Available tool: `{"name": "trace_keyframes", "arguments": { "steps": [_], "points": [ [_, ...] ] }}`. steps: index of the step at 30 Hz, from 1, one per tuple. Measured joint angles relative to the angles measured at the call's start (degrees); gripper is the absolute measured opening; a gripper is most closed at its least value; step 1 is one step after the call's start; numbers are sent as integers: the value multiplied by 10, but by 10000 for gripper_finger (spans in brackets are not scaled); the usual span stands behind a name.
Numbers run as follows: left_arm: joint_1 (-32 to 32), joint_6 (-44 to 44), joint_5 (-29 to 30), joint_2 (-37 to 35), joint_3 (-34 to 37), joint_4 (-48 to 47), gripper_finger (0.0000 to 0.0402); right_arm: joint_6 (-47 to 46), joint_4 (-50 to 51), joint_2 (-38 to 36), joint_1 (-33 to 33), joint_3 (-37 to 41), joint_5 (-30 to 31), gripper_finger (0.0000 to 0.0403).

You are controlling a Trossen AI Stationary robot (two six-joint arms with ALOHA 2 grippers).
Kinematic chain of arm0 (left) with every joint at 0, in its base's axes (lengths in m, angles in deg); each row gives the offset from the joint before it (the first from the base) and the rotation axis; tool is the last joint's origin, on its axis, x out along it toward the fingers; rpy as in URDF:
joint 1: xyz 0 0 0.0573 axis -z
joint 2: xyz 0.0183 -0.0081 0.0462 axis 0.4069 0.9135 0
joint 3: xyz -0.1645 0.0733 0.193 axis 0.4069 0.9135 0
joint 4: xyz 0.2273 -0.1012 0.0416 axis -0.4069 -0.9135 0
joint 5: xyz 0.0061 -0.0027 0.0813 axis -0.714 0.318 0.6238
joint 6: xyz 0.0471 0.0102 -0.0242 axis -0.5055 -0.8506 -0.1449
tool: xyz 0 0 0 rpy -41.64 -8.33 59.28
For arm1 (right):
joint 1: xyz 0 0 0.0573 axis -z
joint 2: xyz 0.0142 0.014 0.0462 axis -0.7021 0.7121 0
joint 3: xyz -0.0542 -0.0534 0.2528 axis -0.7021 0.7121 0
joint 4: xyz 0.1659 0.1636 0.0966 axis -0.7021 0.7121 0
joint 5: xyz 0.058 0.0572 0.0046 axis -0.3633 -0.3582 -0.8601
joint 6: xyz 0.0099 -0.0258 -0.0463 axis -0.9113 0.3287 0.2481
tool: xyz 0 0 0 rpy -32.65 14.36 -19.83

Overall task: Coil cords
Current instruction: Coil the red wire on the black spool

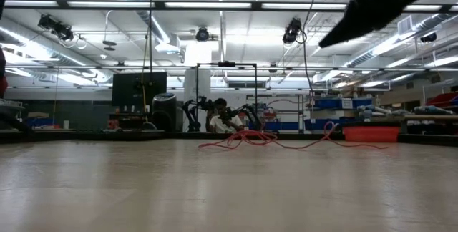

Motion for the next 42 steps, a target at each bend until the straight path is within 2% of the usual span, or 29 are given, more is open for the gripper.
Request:
{"name": "trace_keyframes", "arguments": {
  "steps": [3,10,19,24,26,32,42],
  "points": [
    [0,0,11,12,0,34,0,0,-57,-9,-13,56,44,75],
    [-1,4,24,12,0,89,0,35,-246,-9,-11,177,55,74],
    [0,33,35,12,0,98,0,127,-399,-4,12,192,50,76],
    [11,32,149,12,0,98,0,151,-406,8,5,161,58,75],
    [13,32,177,15,0,109,0,156,-402,16,5,153,68,75],
    [14,35,180,34,0,154,0,159,-403,64,19,122,65,75],
    [17,47,174,36,0,158,0,172,-407,106,48,94,64,77]
  ]
}}
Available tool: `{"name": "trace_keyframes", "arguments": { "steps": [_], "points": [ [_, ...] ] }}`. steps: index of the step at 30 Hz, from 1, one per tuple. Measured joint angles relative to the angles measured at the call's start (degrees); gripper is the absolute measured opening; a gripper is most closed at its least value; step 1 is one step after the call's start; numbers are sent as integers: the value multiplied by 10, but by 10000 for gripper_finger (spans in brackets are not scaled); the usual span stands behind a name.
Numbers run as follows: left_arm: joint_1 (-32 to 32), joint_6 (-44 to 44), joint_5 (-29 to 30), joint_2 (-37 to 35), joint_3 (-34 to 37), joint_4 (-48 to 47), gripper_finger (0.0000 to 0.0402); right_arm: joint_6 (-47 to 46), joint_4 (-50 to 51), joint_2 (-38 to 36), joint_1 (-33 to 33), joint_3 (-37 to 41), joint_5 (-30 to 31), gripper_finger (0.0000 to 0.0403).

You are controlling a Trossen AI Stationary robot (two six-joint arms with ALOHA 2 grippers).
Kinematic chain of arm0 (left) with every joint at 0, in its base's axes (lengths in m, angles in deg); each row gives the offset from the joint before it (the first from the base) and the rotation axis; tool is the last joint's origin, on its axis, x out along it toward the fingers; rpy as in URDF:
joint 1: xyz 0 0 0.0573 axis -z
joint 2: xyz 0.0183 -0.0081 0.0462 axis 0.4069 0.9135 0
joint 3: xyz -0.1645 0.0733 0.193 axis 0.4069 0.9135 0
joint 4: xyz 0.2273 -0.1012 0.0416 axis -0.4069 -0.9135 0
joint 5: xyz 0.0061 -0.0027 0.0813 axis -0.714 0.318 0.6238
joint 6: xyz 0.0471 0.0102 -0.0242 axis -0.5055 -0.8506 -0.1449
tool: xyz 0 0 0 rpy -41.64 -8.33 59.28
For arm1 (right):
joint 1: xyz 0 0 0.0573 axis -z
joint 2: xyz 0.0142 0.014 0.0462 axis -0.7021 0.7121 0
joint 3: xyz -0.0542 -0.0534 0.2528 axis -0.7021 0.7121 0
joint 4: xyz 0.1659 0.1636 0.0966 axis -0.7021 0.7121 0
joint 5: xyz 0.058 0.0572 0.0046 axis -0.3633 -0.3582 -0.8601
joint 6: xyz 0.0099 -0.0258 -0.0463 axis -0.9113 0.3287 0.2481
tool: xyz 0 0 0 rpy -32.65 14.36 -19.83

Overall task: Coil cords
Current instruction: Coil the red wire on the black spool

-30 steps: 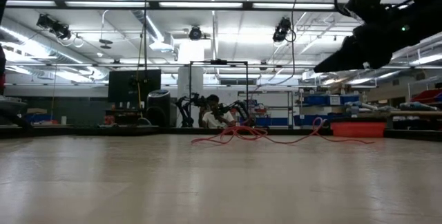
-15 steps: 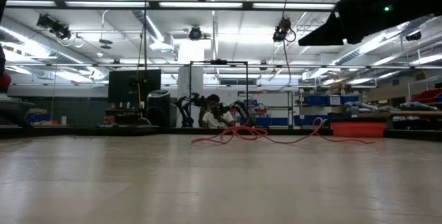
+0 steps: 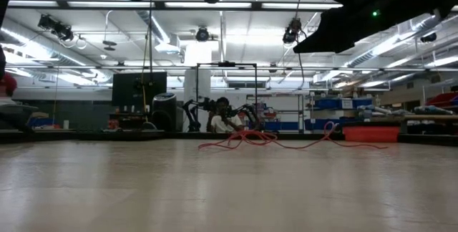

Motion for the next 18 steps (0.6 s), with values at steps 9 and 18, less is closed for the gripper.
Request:
{"name": "trace_keyframes", "arguments": {
  "steps": [9,18],
  "points": [
    [1,3,-1,0,0,6,0,11,-19,0,4,0,-23,16],
    [1,-17,10,0,0,3,0,8,-27,0,14,0,-42,3]
  ]
}}
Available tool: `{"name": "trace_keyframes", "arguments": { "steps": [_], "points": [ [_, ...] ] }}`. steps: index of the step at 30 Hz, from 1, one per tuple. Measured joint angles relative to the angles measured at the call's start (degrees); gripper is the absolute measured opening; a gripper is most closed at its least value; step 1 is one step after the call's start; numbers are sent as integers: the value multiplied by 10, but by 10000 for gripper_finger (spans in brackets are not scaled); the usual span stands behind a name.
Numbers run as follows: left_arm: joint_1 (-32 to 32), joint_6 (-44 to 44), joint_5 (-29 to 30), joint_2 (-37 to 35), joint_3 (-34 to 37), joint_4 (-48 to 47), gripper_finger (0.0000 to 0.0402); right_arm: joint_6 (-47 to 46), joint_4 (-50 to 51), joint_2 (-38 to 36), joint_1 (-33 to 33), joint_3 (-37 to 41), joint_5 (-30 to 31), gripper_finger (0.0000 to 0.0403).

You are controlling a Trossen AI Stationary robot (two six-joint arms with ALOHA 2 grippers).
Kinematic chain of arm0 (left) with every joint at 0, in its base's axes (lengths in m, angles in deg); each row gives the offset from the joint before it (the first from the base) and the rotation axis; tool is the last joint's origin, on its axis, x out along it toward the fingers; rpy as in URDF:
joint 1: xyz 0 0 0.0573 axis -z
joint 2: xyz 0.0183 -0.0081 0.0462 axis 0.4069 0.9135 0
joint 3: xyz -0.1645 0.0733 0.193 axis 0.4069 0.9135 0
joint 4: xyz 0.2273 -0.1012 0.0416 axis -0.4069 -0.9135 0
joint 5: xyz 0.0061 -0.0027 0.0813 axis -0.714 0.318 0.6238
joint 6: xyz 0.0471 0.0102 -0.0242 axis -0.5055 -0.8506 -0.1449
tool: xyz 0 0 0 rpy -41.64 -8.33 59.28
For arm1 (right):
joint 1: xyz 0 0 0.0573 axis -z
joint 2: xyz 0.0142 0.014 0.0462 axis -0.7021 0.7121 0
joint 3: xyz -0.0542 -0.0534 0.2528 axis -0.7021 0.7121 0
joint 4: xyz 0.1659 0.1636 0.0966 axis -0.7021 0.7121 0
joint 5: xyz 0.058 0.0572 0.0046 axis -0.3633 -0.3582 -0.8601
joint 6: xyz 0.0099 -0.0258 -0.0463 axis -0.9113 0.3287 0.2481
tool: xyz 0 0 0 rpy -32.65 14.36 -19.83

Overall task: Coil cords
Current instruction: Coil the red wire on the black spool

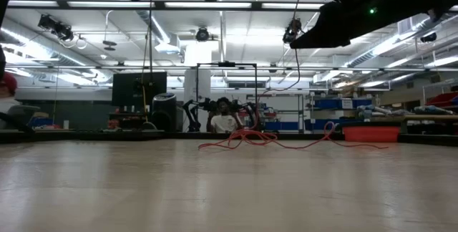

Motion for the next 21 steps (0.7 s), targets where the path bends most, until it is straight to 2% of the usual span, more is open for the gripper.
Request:
{"name": "trace_keyframes", "arguments": {
  "steps": [5,9,14,18,21],
  "points": [
    [-13,13,21,0,0,-8,0,-8,2,0,0,0,-28,1],
    [-25,65,24,0,0,-25,0,-38,56,13,10,-38,-47,1],
    [-34,109,21,0,0,-26,0,-72,150,65,31,-109,-48,1],
    [-34,109,27,-1,0,-15,0,-70,161,111,35,-136,-74,0],
    [-33,109,63,-1,0,-20,0,-67,158,136,29,-151,-113,0]
  ]
}}
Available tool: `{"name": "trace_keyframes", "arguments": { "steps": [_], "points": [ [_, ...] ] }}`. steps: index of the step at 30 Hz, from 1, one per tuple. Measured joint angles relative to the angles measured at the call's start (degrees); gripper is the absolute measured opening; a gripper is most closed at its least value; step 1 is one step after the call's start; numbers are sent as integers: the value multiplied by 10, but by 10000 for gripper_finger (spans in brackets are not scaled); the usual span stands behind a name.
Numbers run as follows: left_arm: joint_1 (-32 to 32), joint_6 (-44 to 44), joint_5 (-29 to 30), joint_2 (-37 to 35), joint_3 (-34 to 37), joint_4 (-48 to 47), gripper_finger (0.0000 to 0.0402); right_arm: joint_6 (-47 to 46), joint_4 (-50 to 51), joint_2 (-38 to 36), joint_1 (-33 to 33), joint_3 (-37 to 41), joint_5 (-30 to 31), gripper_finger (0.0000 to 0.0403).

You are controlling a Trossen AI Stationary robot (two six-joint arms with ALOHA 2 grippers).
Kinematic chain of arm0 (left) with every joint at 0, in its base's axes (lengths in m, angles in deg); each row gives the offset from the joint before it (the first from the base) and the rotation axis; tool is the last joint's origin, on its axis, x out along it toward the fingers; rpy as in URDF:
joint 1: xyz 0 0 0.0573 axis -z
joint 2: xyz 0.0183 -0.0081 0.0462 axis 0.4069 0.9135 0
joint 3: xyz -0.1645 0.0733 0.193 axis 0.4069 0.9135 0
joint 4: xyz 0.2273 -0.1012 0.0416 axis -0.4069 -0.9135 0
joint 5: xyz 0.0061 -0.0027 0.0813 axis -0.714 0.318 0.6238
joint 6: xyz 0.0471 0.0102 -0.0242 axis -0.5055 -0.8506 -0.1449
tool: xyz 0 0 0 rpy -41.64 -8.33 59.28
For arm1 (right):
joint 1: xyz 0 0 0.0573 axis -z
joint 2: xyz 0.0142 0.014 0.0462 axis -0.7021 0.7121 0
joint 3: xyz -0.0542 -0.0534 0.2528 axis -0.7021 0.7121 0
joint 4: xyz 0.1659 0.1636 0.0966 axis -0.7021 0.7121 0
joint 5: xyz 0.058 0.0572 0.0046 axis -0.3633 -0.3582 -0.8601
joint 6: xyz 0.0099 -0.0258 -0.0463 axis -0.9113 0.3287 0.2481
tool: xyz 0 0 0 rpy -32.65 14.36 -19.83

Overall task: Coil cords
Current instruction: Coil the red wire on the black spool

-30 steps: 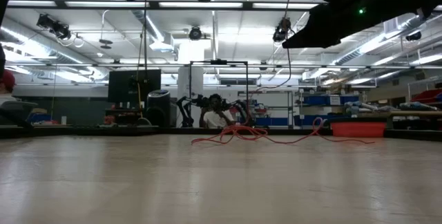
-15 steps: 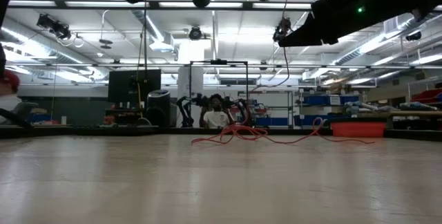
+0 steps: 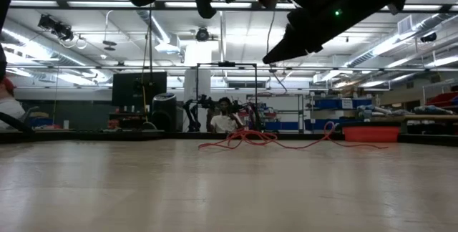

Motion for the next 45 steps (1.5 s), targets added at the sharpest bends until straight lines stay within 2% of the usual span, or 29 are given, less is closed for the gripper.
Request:
{"name": "trace_keyframes", "arguments": {
  "steps": [6,14,20,23,26,33,39,45],
  "points": [
    [0,-5,21,0,0,-12,0,41,-5,9,-33,-9,-23,0],
    [-2,-18,28,0,0,-60,1,68,5,-45,-44,-9,-23,0],
    [-3,-29,-17,0,0,-96,1,72,46,-77,-29,-10,-62,0],
    [-7,-36,-42,0,0,-108,1,65,102,-79,-22,-30,-87,0],
    [-9,-34,-53,0,0,-103,1,52,154,-74,-22,-58,-67,0],
    [-9,-12,-37,-10,0,-90,1,30,185,-74,-29,-59,-19,0],
    [-9,41,-36,-13,0,-35,1,7,132,-74,-41,-19,-10,0],
    [-17,142,-49,-13,0,-39,1,-31,126,-73,-39,-7,15,0]
  ]
}}
